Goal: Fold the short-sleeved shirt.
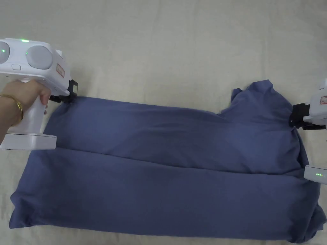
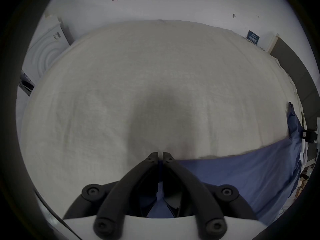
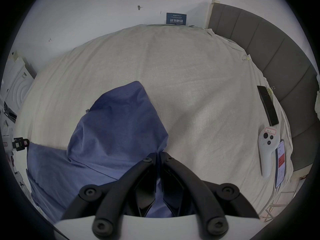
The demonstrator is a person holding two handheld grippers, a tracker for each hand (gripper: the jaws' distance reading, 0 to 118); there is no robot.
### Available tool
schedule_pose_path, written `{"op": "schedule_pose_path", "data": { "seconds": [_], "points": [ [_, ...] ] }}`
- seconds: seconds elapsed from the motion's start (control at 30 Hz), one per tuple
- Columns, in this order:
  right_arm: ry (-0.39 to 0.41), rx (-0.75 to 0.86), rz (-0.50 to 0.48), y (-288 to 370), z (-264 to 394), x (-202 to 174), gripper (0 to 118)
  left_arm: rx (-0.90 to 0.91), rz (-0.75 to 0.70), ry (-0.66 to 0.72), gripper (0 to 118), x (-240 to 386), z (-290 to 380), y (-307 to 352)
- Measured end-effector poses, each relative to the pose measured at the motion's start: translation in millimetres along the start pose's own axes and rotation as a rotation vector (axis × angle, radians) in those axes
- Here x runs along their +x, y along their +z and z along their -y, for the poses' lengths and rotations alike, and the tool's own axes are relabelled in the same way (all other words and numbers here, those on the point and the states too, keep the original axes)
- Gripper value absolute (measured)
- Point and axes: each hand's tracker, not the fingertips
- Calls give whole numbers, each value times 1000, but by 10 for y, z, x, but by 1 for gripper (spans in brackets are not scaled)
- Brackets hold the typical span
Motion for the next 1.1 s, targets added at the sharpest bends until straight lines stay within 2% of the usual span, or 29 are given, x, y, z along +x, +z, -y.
{"op": "schedule_pose_path", "data": {
  "seconds": [0.13, 0.27, 0.43, 0.6, 0.87, 0.97, 1.1],
  "points": [
    [3, 6, -4, 64, -15, -9, 3, 14, -5, 7, 0, -22, 2, 71],
    [6, 35, -19, 239, -11, -3, 3, 176, 16, 46, 0, -142, 77, 401],
    [-29, 101, -39, 604, 112, 74, 3, 280, 47, 74, 0, -358, 341, 873],
    [-44, 162, -53, 1050, 371, 156, 3, 367, 121, 183, 0, -616, 703, 1325],
    [-57, 232, -86, 1458, 1017, 425, 3, 414, 161, 198, 0, -738, 1489, 1788],
    [-53, 218, -77, 1445, 1307, 526, 3, 399, 172, 220, 0, -750, 1796, 1781],
    [-92, 173, -75, 1353, 1730, 607, 3, 352, 147, 207, 0, -758, 2133, 1664]
  ]
}}
